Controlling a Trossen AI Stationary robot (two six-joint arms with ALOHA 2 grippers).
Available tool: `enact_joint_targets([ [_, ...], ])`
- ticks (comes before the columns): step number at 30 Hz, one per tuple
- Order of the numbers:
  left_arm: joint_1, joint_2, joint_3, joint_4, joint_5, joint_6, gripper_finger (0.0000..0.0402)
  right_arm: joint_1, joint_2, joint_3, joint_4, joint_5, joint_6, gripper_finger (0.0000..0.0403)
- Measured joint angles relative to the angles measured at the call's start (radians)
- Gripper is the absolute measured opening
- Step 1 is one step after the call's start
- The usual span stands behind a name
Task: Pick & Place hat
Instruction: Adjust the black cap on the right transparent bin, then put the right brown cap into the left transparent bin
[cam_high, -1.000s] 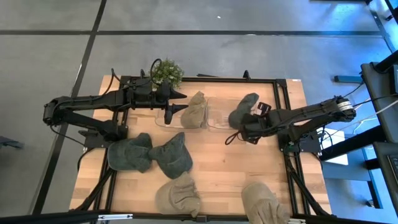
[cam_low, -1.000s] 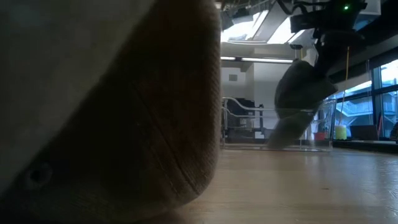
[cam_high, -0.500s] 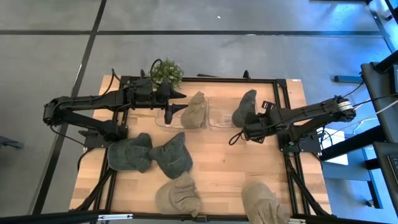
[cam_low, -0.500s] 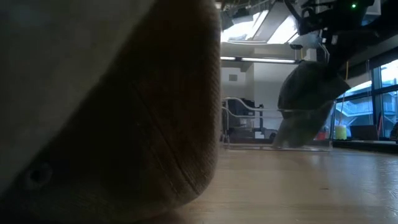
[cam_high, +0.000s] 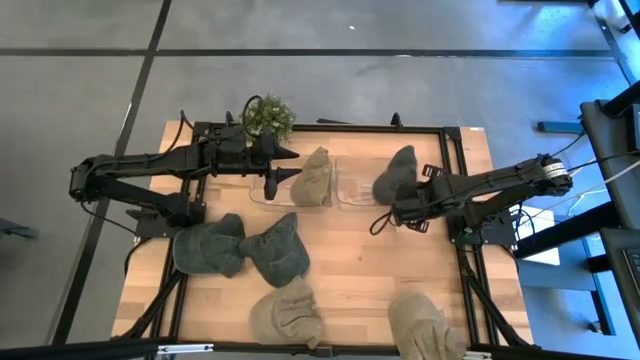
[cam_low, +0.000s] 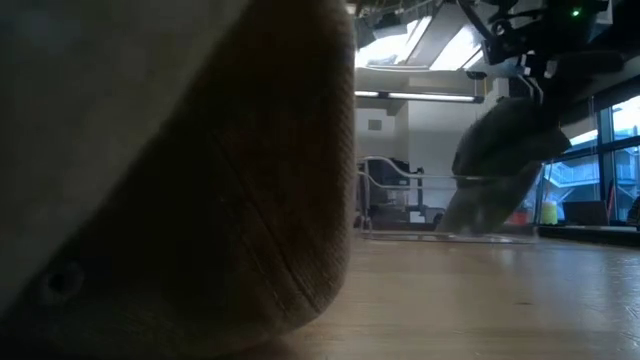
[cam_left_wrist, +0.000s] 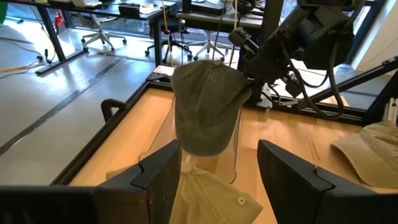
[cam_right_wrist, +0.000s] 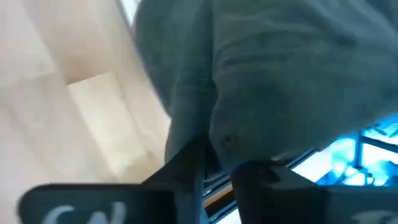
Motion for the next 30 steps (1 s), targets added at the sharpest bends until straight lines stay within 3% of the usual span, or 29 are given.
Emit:
enact_joint_targets([
  [3,0.000,0.000,0.000,0.004,0.000,0.000,0.0206,0.000,0.000,0.000,-0.013,-0.051,-0.004,0.0107],
  [11,0.000,0.000,0.000,0.003,0.001,0.000,0.0206,0.000,0.000,0.086,-0.117,-0.040,0.014,0.0163],
  [23,-0.020,0.000,0.000,0.001,0.001,-0.008,0.0206,0.000,-0.033,0.249,-0.126,-0.047,0.014,0.0168],
  [30,-0.063,0.000,0.000,0.001,0.002,-0.008,0.0206,0.000,-0.046,0.306,-0.076,-0.223,0.131,0.0168],
])
